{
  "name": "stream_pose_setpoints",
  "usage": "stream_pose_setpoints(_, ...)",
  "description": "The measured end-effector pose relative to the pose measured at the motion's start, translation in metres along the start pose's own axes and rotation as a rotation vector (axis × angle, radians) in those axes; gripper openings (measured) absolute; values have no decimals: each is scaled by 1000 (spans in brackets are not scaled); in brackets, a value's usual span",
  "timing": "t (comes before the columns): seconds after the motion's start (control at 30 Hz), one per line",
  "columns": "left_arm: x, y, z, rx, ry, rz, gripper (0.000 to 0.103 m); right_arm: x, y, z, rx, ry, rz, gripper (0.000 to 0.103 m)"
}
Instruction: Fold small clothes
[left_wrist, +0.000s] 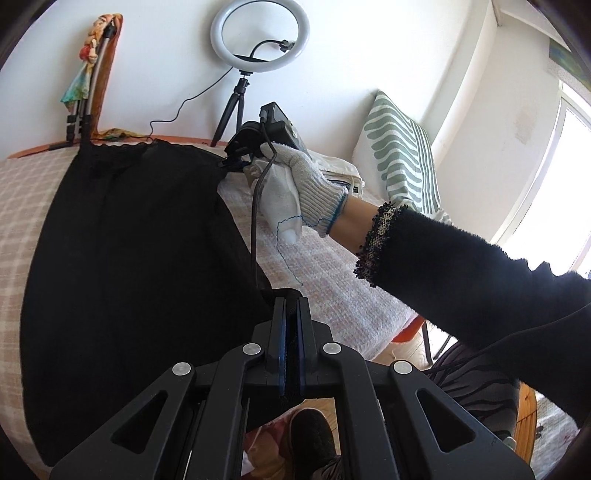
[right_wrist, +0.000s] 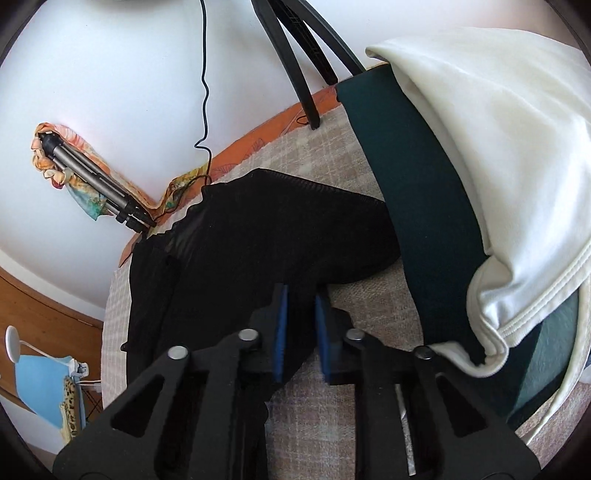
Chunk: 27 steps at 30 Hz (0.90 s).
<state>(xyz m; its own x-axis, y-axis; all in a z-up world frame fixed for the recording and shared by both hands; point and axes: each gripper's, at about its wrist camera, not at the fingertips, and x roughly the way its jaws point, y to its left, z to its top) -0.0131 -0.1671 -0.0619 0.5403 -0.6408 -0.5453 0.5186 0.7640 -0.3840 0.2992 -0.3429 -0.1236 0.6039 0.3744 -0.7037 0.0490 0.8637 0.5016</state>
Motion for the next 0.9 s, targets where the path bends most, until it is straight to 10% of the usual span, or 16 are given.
stream_pose_setpoints(0.37,-17,21,-16,-67,-24,-21,3,-31,95,18,-354,-24,-206,5)
stream_pose_setpoints(0.9,-28,61,-35,-136,1,49,3,85,215,-32,-666,117,-319,5)
